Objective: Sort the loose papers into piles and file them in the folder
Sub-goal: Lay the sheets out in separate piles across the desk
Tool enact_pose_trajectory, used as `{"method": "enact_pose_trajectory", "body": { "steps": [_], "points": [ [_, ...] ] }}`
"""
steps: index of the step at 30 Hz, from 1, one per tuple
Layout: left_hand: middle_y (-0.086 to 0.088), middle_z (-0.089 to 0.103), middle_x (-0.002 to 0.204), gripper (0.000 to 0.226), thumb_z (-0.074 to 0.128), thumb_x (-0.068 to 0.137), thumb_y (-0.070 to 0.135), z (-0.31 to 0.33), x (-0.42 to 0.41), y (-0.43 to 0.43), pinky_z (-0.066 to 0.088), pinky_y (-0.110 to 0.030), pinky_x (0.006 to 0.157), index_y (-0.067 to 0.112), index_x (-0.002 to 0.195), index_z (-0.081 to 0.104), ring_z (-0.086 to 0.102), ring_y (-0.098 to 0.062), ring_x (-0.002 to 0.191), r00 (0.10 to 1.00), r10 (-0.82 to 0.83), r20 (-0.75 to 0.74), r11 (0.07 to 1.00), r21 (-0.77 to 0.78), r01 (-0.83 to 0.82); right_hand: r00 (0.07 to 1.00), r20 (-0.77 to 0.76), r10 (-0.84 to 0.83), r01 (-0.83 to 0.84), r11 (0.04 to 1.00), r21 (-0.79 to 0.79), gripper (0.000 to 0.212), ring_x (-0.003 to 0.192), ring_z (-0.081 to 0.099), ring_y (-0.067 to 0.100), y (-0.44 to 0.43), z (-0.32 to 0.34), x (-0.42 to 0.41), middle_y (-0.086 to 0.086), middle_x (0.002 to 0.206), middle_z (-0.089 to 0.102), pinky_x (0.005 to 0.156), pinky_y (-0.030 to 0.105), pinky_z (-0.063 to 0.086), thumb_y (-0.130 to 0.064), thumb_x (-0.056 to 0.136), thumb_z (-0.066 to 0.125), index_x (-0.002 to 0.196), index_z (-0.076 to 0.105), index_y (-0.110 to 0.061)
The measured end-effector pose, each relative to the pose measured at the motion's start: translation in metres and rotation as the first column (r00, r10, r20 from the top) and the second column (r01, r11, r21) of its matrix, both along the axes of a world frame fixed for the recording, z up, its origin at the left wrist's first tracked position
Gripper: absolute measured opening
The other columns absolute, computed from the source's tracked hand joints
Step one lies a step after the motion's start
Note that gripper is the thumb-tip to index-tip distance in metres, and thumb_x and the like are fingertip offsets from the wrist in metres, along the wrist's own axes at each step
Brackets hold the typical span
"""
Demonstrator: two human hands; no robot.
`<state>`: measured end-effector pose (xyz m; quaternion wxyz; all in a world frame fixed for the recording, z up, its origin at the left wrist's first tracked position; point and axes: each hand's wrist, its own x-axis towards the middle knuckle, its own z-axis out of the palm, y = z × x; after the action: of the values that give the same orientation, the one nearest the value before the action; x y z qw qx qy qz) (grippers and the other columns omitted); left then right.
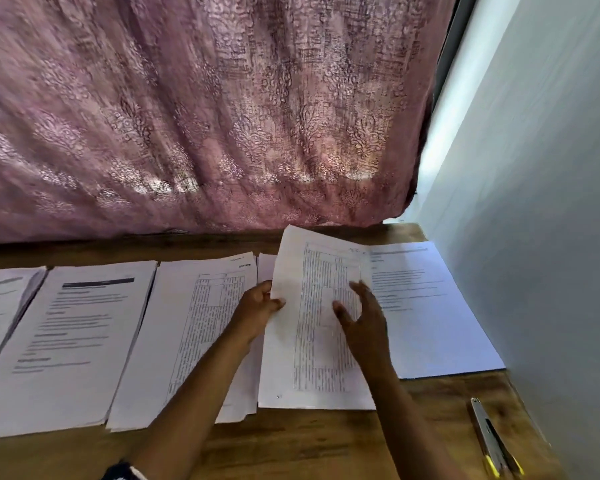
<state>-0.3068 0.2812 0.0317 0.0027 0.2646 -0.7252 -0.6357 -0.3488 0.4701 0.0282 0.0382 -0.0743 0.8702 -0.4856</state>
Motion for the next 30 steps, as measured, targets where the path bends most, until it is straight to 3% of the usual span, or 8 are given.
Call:
{"method": "enact_pose_trajectory", "body": {
  "steps": [3, 5, 11, 14, 18, 23, 26, 30],
  "points": [
    [-0.001, 0.068, 0.119, 0.023, 0.061, 0.093, 0.014, 0.007, 0.031, -0.034, 0.052, -0.049, 0.094, 0.029, 0.111, 0.063, 0.066, -0.026, 0.104, 0.999, 0.009, -0.044, 0.999, 0.04, -0.007, 0.991, 0.129, -0.038, 0.052, 0.994, -0.1, 0.071, 0.138, 0.036, 0.026, -0.013, 0.001, -0.008, 0.005, 0.151, 0.036, 0.111, 0.049, 0.033, -0.037, 0.087, 0.066, 0.146, 0.031, -0.018],
    [0.002, 0.067, 0.115, 0.02, 0.061, 0.093, 0.014, 0.013, 0.051, -0.059, 0.053, -0.046, 0.093, 0.031, 0.104, 0.062, 0.066, -0.024, 0.102, 0.998, 0.035, -0.058, 0.998, 0.047, -0.033, 0.967, 0.253, -0.02, 0.079, 0.971, -0.227, 0.07, 0.129, 0.046, 0.026, -0.034, 0.001, -0.007, 0.006, 0.143, 0.046, 0.104, 0.047, 0.04, -0.038, 0.084, 0.069, 0.142, 0.036, -0.019],
    [-0.004, 0.066, 0.112, 0.02, 0.064, 0.09, 0.01, 0.02, 0.101, -0.147, 0.053, -0.038, 0.088, 0.022, 0.106, 0.061, 0.064, -0.026, 0.101, 0.971, 0.232, -0.065, 0.973, 0.02, -0.231, 0.933, 0.358, 0.045, 0.101, 0.92, -0.378, 0.021, 0.086, 0.065, 0.02, -0.119, 0.006, 0.026, 0.011, 0.11, 0.067, 0.078, 0.036, 0.051, -0.005, 0.09, 0.061, 0.11, 0.06, -0.012],
    [-0.002, 0.066, 0.108, 0.03, 0.068, 0.088, 0.011, 0.014, 0.123, -0.186, 0.054, -0.025, 0.072, 0.021, 0.115, 0.059, 0.065, -0.016, 0.089, 0.964, 0.261, -0.049, 0.961, -0.076, -0.265, 0.962, 0.269, 0.046, 0.034, 0.958, -0.284, 0.012, 0.082, 0.065, 0.019, -0.159, 0.004, 0.039, 0.011, 0.106, 0.07, 0.081, 0.038, 0.054, -0.007, 0.09, 0.061, 0.101, 0.064, -0.011],
    [-0.001, 0.068, 0.104, 0.042, 0.071, 0.086, 0.017, -0.007, 0.14, -0.213, 0.053, -0.02, 0.069, 0.022, 0.125, 0.055, 0.065, -0.015, 0.088, 0.985, 0.169, 0.011, 0.918, -0.366, -0.154, 0.99, 0.142, 0.0, -0.011, 0.997, 0.075, 0.013, 0.079, 0.059, 0.017, -0.192, 0.001, 0.044, 0.006, 0.107, 0.068, 0.075, 0.029, 0.048, -0.016, 0.095, 0.054, 0.105, 0.061, -0.012],
    [0.003, 0.055, 0.136, 0.051, 0.067, 0.088, 0.038, -0.026, 0.144, -0.208, 0.038, -0.031, 0.105, 0.027, 0.135, 0.051, 0.05, -0.017, 0.125, 0.994, -0.109, 0.028, 0.657, -0.748, 0.093, 0.992, 0.091, -0.084, 0.062, 0.974, 0.216, 0.027, 0.093, 0.065, 0.029, -0.205, -0.009, 0.045, 0.01, 0.12, 0.065, 0.077, 0.035, 0.05, -0.015, 0.096, 0.05, 0.122, 0.055, -0.012],
    [0.006, 0.031, 0.156, 0.061, 0.054, 0.092, 0.051, -0.028, 0.139, -0.198, 0.018, -0.035, 0.117, 0.031, 0.147, 0.035, 0.025, -0.016, 0.144, 0.922, -0.341, 0.186, 0.453, -0.826, 0.334, 0.996, -0.003, -0.09, 0.088, 0.959, 0.271, 0.041, 0.106, 0.06, 0.031, -0.212, -0.015, 0.045, 0.01, 0.127, 0.06, 0.088, 0.043, 0.049, -0.021, 0.094, 0.055, 0.133, 0.045, -0.016],
    [0.002, 0.012, 0.162, 0.069, 0.042, 0.094, 0.059, -0.037, 0.13, -0.191, 0.001, -0.043, 0.119, 0.03, 0.152, 0.02, 0.006, -0.019, 0.149, 0.828, -0.431, 0.358, 0.269, -0.825, 0.496, 0.983, -0.185, 0.013, 0.087, 0.849, 0.522, 0.059, 0.134, 0.037, 0.03, -0.212, -0.019, 0.056, 0.008, 0.147, 0.04, 0.111, 0.048, 0.028, -0.03, 0.091, 0.059, 0.143, 0.036, -0.016]
  ]
}}
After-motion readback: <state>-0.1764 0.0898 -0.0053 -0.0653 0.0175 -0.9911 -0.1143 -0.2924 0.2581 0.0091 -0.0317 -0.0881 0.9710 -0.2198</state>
